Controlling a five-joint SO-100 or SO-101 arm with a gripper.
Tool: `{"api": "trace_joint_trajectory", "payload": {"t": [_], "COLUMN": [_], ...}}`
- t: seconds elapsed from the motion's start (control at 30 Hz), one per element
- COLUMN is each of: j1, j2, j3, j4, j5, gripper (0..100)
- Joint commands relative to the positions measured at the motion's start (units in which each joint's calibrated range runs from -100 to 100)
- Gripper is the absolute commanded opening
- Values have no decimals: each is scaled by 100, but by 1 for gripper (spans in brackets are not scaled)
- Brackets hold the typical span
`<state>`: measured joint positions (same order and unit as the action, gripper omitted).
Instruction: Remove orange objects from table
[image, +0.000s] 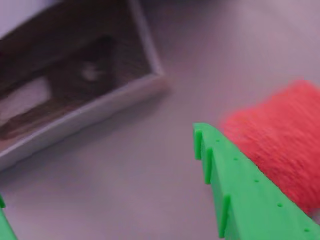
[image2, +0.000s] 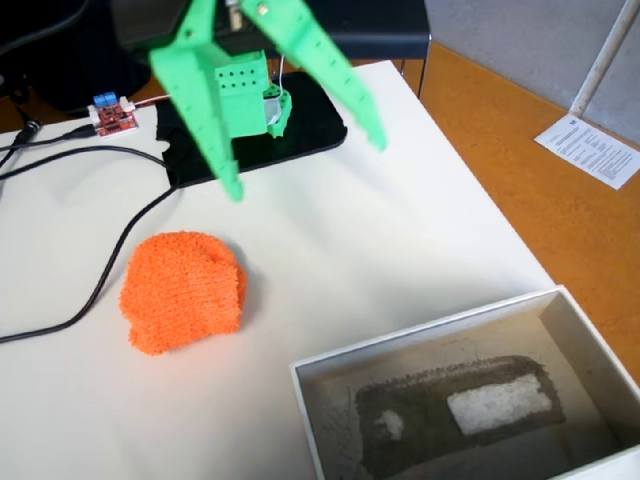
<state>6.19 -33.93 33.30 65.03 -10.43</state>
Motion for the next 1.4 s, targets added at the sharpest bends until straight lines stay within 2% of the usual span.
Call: {"api": "trace_joint_trajectory", "payload": {"t": [0.0,0.2,0.33,0.8,1.37], "j1": [856,1492,1647,1913,1566], "j2": [955,1475,1811,2927,3212], "j3": [-501,-685,-850,-762,178], "j4": [781,1795,1884,465,-94], "j5": [-342,-444,-396,0,317], "gripper": [58,58,59,59,59]}}
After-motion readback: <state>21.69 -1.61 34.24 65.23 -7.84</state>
